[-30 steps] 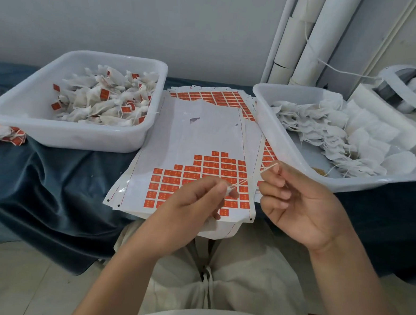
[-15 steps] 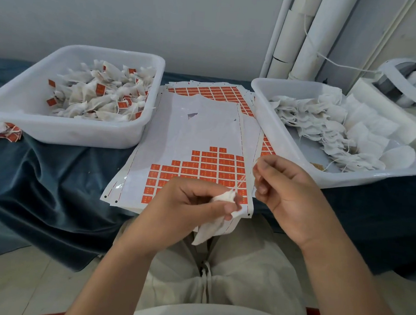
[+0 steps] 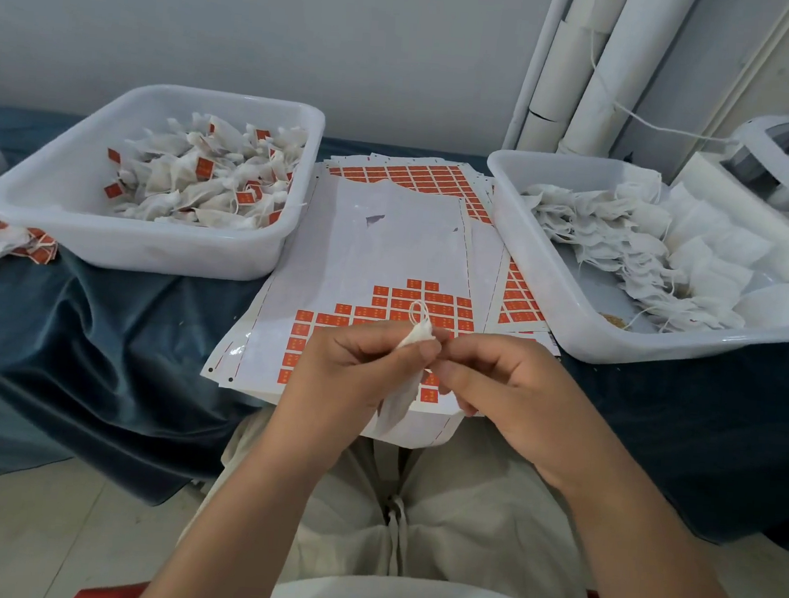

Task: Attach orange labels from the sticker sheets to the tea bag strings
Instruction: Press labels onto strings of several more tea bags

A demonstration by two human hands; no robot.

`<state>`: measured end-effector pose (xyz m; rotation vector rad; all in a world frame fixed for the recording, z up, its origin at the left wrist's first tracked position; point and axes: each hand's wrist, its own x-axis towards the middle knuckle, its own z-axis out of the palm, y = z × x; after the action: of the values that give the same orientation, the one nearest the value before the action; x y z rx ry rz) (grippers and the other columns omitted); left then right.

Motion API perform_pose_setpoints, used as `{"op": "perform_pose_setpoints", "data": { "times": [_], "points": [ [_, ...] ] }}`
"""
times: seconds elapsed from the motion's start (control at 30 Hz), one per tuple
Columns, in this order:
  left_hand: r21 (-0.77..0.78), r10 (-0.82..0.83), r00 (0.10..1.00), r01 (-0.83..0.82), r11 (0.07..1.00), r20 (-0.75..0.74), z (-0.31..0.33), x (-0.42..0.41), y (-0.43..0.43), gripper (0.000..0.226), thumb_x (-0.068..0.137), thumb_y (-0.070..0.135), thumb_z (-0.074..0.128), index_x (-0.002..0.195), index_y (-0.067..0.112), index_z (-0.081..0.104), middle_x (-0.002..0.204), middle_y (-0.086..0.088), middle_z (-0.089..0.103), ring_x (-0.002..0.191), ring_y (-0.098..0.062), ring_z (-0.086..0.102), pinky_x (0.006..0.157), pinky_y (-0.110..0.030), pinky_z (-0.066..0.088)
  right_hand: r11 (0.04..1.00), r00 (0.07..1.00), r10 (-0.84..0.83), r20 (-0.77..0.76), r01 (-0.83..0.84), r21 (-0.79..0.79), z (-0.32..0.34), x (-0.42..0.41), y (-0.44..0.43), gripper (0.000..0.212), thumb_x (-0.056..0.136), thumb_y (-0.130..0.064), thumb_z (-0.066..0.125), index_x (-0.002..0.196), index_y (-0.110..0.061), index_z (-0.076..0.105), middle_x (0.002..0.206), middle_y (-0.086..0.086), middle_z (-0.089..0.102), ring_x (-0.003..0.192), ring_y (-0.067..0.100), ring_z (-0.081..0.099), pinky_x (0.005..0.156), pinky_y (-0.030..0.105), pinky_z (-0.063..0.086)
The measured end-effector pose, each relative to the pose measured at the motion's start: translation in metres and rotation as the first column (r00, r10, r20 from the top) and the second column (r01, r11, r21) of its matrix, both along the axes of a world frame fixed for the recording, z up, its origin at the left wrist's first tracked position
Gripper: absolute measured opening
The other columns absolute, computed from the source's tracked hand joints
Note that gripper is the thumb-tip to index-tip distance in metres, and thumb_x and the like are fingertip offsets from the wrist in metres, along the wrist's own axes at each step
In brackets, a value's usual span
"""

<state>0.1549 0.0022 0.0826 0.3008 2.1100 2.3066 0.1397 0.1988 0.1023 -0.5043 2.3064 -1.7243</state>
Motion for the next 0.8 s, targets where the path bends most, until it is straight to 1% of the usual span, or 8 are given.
{"op": "perform_pose_setpoints", "data": {
  "times": [0.1, 0.2, 0.33, 0.47, 0.53, 0.6, 0.67, 0.8],
  "points": [
    [0.022, 0.053, 0.999, -0.053, 0.998, 0.003, 0.0, 0.001, 0.002, 0.013, 0.095, 0.032, 0.074, 0.098, 0.027, 0.085, 0.1, -0.002, 0.081, 0.1, -0.016, 0.076, 0.093, -0.027, 0.059, 0.985, 0.995, -0.013, -0.095, 0.029, 0.173, 0.001, 0.001, 0.001, 0.015, 0.1, -0.028, 0.07, 0.101, -0.039, 0.08, 0.094, -0.013, 0.077, 0.084, 0.002, 0.07, 0.075, 0.022, 0.058],
    [-0.004, 0.105, 0.994, -0.105, 0.994, -0.008, 0.001, 0.001, 0.003, 0.014, 0.092, 0.035, 0.075, 0.092, 0.025, 0.085, 0.091, -0.003, 0.079, 0.089, -0.017, 0.075, 0.08, -0.024, 0.06, 0.935, 0.977, -0.01, -0.212, 0.085, 0.345, 0.0, 0.004, -0.001, 0.009, 0.098, -0.035, 0.071, 0.101, -0.037, 0.079, 0.096, -0.025, 0.074, 0.093, 0.001, 0.07, 0.077, 0.016, 0.054],
    [-0.192, 0.2, 0.971, -0.223, 0.956, -0.133, -0.002, -0.001, 0.003, 0.012, 0.093, 0.034, 0.074, 0.091, 0.031, 0.085, 0.084, 0.006, 0.076, 0.083, -0.015, 0.071, 0.072, -0.023, 0.057, 0.885, 0.937, 0.082, -0.338, 0.087, 0.457, 0.008, 0.008, 0.001, 0.009, 0.099, -0.033, 0.07, 0.102, -0.034, 0.078, 0.09, -0.023, 0.071, 0.092, 0.0, 0.065, 0.076, 0.009, 0.046],
    [-0.471, 0.099, 0.946, -0.242, 0.848, -0.307, -0.004, -0.003, 0.002, 0.025, 0.097, 0.038, 0.067, 0.08, 0.023, 0.078, 0.069, 0.007, 0.057, 0.07, -0.015, 0.055, 0.06, -0.024, 0.043, 0.85, 0.832, 0.152, -0.534, 0.166, 0.5, 0.018, 0.01, 0.007, 0.008, 0.097, -0.027, 0.073, 0.099, -0.024, 0.08, 0.085, -0.018, 0.07, 0.086, 0.005, 0.062, 0.074, 0.013, 0.045],
    [-0.591, 0.002, 0.945, -0.207, 0.78, -0.328, -0.001, -0.003, 0.001, 0.034, 0.102, 0.036, 0.061, 0.068, 0.032, 0.058, 0.068, 0.009, 0.048, 0.067, -0.013, 0.048, 0.059, -0.022, 0.037, 0.838, 0.763, 0.166, -0.625, 0.225, 0.497, 0.021, 0.011, 0.007, 0.011, 0.096, -0.029, 0.073, 0.096, -0.021, 0.08, 0.083, -0.014, 0.07, 0.078, 0.006, 0.06, 0.071, 0.018, 0.047],
    [-0.666, -0.114, 0.944, -0.13, 0.734, -0.31, 0.003, -0.001, -0.001, 0.038, 0.106, 0.032, 0.055, 0.07, 0.041, 0.044, 0.073, 0.013, 0.045, 0.069, -0.012, 0.046, 0.06, -0.021, 0.034, 0.841, 0.718, 0.175, -0.673, 0.246, 0.482, 0.022, 0.01, 0.008, 0.016, 0.094, -0.032, 0.072, 0.093, -0.019, 0.08, 0.081, -0.012, 0.068, 0.072, 0.003, 0.056, 0.068, 0.018, 0.046],
    [-0.699, -0.218, 0.942, -0.023, 0.715, -0.255, 0.004, 0.002, -0.003, 0.032, 0.109, 0.028, 0.05, 0.077, 0.032, 0.053, 0.079, 0.01, 0.047, 0.072, -0.013, 0.046, 0.063, -0.028, 0.039, 0.855, 0.696, 0.195, -0.691, 0.224, 0.467, 0.022, 0.009, 0.01, 0.012, 0.093, -0.03, 0.075, 0.091, -0.019, 0.08, 0.081, -0.013, 0.067, 0.073, -0.001, 0.051, 0.069, 0.016, 0.043],
    [-0.665, -0.346, 0.936, 0.22, 0.714, -0.062, 0.006, 0.006, -0.005, 0.032, 0.111, 0.024, 0.042, 0.101, 0.009, 0.068, 0.097, -0.004, 0.059, 0.091, -0.02, 0.056, 0.085, -0.046, 0.046, 0.867, 0.717, 0.222, -0.661, 0.165, 0.47, 0.02, 0.006, 0.013, 0.013, 0.093, -0.03, 0.074, 0.088, -0.018, 0.078, 0.084, -0.013, 0.066, 0.076, 0.0, 0.054, 0.07, 0.017, 0.045]
  ]
}}
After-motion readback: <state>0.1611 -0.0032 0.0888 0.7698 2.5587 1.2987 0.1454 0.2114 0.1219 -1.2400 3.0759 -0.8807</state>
